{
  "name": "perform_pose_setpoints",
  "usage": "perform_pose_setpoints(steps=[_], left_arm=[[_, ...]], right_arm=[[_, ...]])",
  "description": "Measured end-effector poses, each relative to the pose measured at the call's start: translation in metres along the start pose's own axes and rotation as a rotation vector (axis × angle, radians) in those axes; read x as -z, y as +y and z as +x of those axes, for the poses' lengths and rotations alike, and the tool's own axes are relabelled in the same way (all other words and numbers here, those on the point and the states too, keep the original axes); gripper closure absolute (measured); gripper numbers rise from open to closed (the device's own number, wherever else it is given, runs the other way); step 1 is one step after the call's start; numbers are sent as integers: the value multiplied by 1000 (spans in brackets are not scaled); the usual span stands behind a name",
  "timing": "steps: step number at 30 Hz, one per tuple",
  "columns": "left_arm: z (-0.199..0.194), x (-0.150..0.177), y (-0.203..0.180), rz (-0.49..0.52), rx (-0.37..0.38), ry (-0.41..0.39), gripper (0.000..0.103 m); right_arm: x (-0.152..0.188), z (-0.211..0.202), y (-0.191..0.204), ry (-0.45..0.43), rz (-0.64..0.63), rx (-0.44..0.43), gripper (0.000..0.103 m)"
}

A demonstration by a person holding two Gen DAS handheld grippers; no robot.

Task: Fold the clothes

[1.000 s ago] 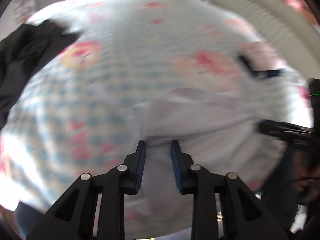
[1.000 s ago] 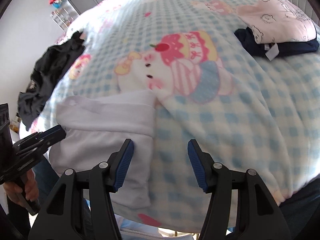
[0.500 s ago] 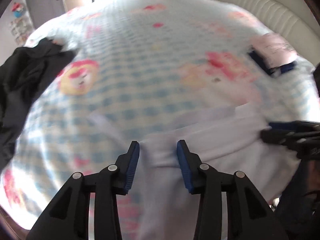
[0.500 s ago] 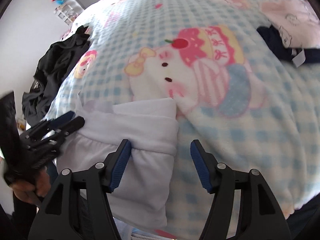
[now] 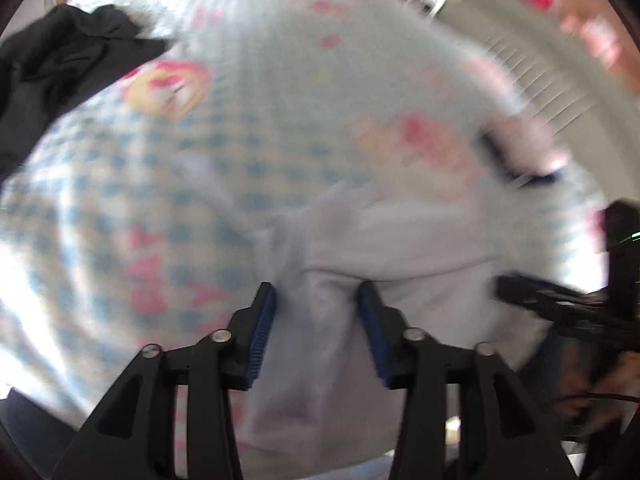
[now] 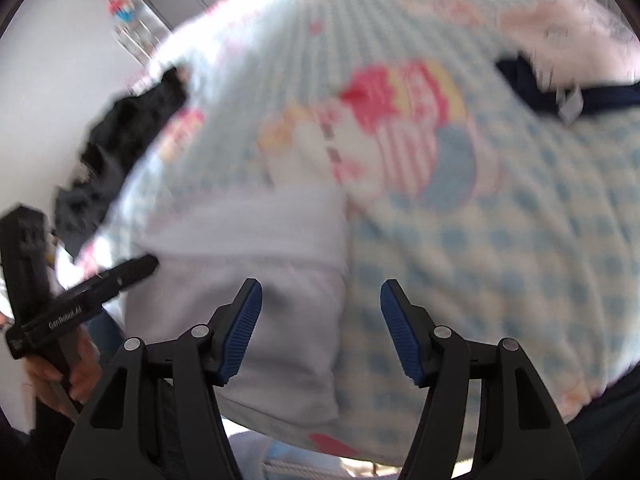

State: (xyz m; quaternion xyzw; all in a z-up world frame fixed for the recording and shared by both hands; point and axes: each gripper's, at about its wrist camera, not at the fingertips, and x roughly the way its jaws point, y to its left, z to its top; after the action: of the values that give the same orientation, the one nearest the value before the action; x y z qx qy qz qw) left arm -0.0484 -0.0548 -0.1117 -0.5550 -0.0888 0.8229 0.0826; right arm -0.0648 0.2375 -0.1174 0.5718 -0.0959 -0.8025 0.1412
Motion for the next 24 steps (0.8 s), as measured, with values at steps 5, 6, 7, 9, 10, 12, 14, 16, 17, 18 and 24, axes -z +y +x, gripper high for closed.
perform_pose_setpoints(steps=[5,6,7,9,10,12,14,16,17,18,24], left_arm=[[-20,-1,12,-42,87,-38,42],[-23,1,15,-47,131,-43,41],[-22,1,19,-69,187,-37,41],[-14,4,29,-130,283,-9,41],[-10,8,30,-142,289,5,41],[-2,15,30,-153,298,30,41],[5,20,31,-180,369,58,40],[12,23,32,-209,423,64,34],[16,24,32,-215,422,70,29],[22,24,33,-218,413,80,28],[39,28,24,-229,467,99,28]], right_arm=[[9,-19,-14,-46,45,34,38],[9,-26,-15,-67,37,44,38],[9,-30,-17,-79,37,25,38],[9,-29,-24,-63,70,-55,35],[10,-25,-28,-46,99,-94,35],[10,-18,-32,-32,137,-100,35],[11,-14,-30,-13,146,-116,35],[9,-10,-24,8,133,-166,35],[8,-8,-22,19,117,-175,34],[7,-4,-19,30,102,-170,34],[-1,26,-16,92,104,-163,25]])
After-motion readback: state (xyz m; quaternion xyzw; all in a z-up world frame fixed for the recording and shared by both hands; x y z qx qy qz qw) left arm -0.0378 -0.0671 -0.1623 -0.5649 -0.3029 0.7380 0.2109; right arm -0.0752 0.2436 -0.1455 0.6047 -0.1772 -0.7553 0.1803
